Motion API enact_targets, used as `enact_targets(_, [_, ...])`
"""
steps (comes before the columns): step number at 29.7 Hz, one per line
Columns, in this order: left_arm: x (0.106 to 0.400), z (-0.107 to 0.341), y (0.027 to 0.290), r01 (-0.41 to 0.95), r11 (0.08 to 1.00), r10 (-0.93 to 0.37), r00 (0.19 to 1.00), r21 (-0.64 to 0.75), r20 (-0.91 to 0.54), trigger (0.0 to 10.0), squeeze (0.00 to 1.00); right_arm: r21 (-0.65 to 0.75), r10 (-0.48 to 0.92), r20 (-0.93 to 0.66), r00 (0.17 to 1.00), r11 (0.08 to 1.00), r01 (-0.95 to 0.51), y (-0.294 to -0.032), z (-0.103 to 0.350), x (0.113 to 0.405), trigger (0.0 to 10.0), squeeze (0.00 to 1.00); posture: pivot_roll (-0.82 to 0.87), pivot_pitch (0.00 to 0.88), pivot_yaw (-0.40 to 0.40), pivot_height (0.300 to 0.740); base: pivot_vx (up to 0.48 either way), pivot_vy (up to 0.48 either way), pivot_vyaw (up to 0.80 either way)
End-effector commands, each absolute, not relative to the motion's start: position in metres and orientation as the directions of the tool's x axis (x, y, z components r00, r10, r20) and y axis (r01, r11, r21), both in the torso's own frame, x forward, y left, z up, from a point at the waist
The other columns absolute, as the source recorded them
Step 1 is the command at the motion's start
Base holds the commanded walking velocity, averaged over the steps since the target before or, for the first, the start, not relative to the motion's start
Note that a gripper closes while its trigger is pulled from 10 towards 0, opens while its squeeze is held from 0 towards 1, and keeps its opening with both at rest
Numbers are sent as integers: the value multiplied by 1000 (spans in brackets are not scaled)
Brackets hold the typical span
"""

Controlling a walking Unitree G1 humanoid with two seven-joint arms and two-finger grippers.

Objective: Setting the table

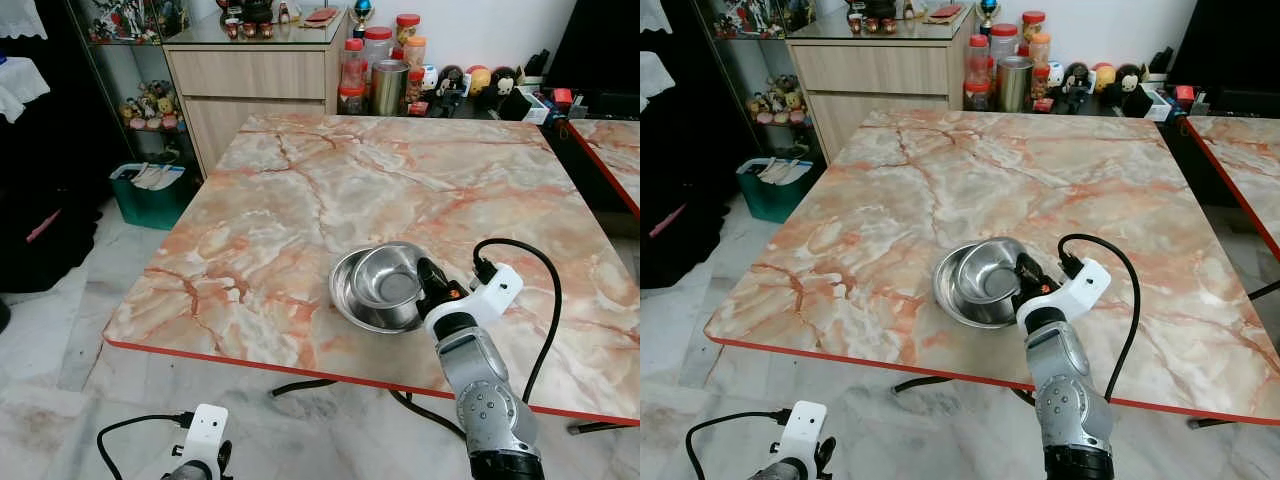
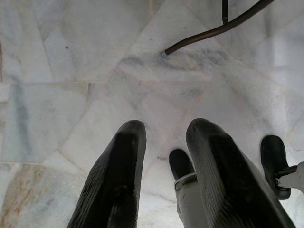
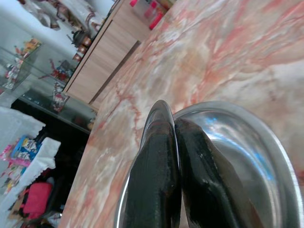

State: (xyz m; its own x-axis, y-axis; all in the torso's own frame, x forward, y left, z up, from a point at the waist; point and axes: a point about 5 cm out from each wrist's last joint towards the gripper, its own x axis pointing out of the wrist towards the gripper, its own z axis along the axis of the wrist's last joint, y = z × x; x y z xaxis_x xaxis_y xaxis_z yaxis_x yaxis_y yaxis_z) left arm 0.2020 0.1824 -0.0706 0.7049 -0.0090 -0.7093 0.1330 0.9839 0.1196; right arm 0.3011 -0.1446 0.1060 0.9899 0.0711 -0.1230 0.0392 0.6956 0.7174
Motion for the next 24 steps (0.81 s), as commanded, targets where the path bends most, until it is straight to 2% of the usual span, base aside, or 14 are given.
enact_targets(1, [200, -72, 184, 134, 984, -7, 696, 119, -718, 10000, 0, 763, 91, -179, 980, 641, 80, -127, 91, 291, 10000, 0, -74, 0, 25, 736, 0, 0, 0])
enact_targets(8, [199, -72, 183, 139, 983, -11, 692, 118, -722, 10000, 0, 755, 86, -212, 973, 647, 108, -128, 84, 292, 10000, 0, -76, 0, 26, 736, 0, 0, 0])
enact_targets(13, [199, -73, 183, 142, 983, -13, 691, 118, -723, 10000, 0, 759, 144, -190, 971, 649, 52, -122, 87, 292, 10000, 0, -78, 0, 26, 736, 0, 0, 0])
enact_targets(15, [199, -73, 182, 143, 983, -15, 691, 117, -723, 10000, 0, 716, 238, -168, 957, 696, -48, -113, 90, 291, 10000, 0, -82, 2, 26, 736, 0, 0, 0])
enact_targets(17, [199, -73, 182, 144, 983, -16, 691, 116, -723, 10000, 0, 685, 271, -155, 950, 722, -95, -111, 93, 291, 10000, 0, -84, 4, 27, 736, 0, 0, 0])
enact_targets(24, [199, -73, 180, 147, 983, -22, 691, 111, -722, 10000, 0, 576, 387, -32, 922, 761, -300, -114, 123, 294, 10000, 0, -90, 3, 24, 736, 0, 0, 0])
